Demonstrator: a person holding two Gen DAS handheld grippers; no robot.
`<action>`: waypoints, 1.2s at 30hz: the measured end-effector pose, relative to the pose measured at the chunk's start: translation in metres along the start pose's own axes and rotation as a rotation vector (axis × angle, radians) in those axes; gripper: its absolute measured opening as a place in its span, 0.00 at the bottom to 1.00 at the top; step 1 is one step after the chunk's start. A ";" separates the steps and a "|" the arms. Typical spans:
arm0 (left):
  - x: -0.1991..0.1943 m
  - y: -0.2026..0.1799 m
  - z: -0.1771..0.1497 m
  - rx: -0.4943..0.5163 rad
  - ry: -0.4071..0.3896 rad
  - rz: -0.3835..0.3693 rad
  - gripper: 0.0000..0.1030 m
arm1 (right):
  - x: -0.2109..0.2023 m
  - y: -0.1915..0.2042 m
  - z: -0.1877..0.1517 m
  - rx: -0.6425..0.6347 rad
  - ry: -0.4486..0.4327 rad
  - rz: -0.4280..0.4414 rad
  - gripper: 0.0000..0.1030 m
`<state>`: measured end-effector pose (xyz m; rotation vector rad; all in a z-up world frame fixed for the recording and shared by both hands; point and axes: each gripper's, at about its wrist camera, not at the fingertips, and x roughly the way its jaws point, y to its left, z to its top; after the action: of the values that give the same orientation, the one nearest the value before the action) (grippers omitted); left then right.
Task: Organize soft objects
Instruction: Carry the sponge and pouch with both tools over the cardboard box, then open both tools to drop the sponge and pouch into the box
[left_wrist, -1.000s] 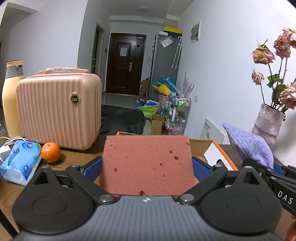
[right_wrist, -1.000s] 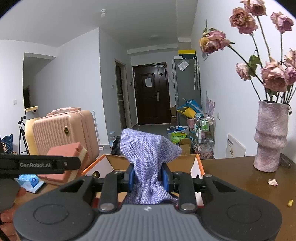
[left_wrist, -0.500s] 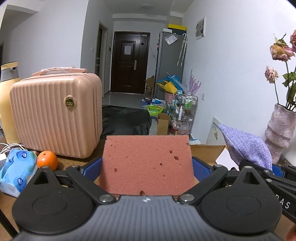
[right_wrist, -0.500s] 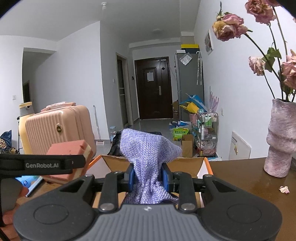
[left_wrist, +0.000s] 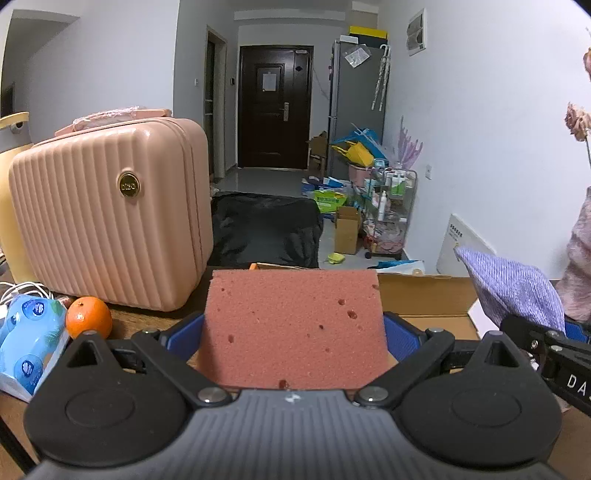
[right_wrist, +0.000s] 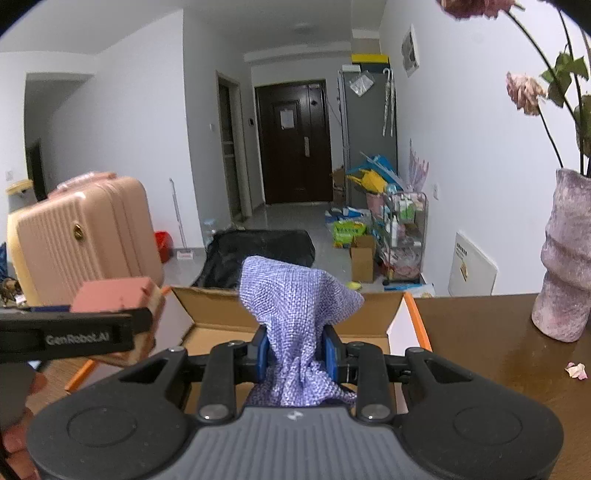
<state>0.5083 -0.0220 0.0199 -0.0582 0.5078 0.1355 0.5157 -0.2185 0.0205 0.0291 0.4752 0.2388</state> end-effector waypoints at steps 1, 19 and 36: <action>0.003 0.000 0.000 0.005 0.000 0.006 0.97 | 0.004 0.000 -0.001 -0.003 0.010 -0.007 0.28; 0.016 0.008 -0.003 -0.046 0.027 -0.037 1.00 | 0.017 -0.008 -0.011 0.006 0.041 -0.085 1.00; -0.003 0.007 -0.004 -0.019 -0.001 -0.052 1.00 | -0.001 -0.004 -0.011 -0.013 0.019 -0.080 1.00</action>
<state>0.5025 -0.0155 0.0175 -0.0899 0.5034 0.0895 0.5105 -0.2234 0.0112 -0.0048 0.4929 0.1642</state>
